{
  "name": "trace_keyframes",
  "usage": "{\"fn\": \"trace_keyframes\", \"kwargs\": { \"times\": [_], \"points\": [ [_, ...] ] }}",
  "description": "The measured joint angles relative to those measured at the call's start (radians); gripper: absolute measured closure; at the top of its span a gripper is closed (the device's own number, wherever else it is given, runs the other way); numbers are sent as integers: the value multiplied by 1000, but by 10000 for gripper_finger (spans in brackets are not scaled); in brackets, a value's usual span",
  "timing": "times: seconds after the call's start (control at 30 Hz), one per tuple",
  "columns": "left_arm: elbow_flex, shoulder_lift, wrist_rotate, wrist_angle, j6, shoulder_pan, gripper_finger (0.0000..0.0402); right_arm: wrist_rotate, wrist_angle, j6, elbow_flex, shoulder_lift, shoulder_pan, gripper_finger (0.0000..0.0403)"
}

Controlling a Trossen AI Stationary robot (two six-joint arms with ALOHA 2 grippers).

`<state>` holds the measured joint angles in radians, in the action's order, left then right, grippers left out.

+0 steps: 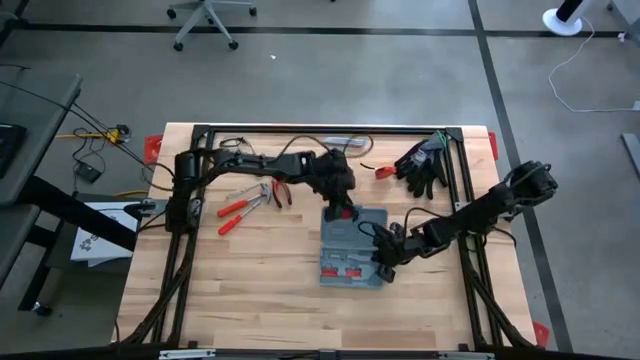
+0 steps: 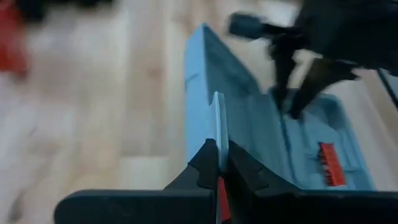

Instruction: Prefit tool cases

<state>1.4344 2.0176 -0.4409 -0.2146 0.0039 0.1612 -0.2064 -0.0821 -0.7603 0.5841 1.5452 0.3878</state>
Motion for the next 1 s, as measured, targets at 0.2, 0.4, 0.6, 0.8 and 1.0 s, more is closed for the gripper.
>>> {"fn": "trace_keyframes", "kwargs": {
  "times": [0.2,0.4,0.6,0.8,1.0],
  "points": [
    [4,-3,-64,-14,-4,-54,401,6,7,5,-2,-2,2,326],
    [1,-2,-246,71,-54,-115,401,-152,-2,-6,-6,1,-9,325],
    [0,-3,-207,52,-32,-113,401,-158,-1,-5,-6,2,-13,325],
    [-1,-4,-201,27,7,-90,401,-148,0,-14,-6,-6,-7,325],
    [-3,-3,-41,-118,104,-19,401,-114,5,-20,-6,-35,9,325]
  ]
}}
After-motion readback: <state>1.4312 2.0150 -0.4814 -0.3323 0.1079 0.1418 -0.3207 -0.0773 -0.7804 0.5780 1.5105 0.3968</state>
